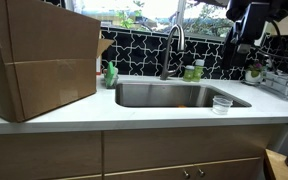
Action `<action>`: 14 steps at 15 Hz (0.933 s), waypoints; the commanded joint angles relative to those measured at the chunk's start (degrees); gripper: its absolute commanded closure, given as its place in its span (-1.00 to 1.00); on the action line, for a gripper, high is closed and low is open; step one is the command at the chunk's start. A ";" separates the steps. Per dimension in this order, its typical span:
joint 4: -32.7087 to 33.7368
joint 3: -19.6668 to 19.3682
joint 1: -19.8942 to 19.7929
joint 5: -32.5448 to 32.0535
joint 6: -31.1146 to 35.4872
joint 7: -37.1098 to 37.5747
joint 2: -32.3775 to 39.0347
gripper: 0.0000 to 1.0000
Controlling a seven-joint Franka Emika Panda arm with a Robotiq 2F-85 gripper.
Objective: Pick up the tall green bottle and move it to the left side of the short green bottle near the tap
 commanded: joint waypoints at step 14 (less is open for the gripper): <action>1.64 -6.58 -12.05 -3.62 -0.33 4.43 -1.20 -1.00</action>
